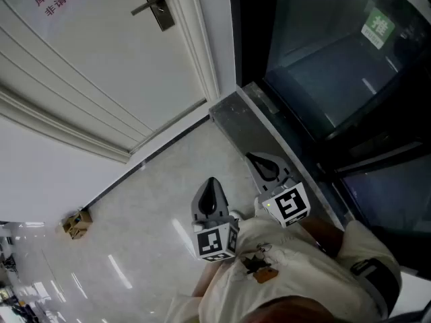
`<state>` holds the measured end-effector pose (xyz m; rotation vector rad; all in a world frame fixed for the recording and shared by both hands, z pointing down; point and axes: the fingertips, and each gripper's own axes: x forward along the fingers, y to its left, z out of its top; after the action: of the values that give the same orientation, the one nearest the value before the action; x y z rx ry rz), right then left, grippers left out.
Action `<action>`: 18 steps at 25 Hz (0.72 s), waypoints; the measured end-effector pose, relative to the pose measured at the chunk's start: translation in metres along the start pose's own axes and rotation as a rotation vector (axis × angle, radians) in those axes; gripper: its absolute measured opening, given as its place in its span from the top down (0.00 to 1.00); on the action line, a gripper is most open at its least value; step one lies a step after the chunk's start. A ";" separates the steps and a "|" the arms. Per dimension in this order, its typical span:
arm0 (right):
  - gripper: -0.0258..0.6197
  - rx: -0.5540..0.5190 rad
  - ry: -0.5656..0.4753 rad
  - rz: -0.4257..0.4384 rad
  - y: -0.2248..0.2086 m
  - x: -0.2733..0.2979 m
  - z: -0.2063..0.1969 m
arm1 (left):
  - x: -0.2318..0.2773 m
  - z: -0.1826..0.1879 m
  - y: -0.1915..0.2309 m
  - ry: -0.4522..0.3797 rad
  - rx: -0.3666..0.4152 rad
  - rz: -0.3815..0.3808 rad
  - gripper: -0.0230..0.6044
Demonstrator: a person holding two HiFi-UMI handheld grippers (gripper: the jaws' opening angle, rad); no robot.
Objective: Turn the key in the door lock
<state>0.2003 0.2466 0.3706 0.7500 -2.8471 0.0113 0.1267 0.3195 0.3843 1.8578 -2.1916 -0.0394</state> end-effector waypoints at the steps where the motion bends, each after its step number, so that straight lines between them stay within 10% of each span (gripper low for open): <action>1: 0.95 0.007 -0.009 0.007 -0.005 0.000 0.001 | 0.004 0.000 -0.004 -0.003 -0.005 0.002 0.95; 18: 0.94 0.054 -0.078 0.089 -0.070 -0.003 -0.006 | 0.049 0.001 -0.045 -0.035 0.001 0.087 0.95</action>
<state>0.2384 0.1873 0.3725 0.6474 -2.9627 0.0737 0.1633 0.2640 0.3839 1.7730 -2.2932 -0.0545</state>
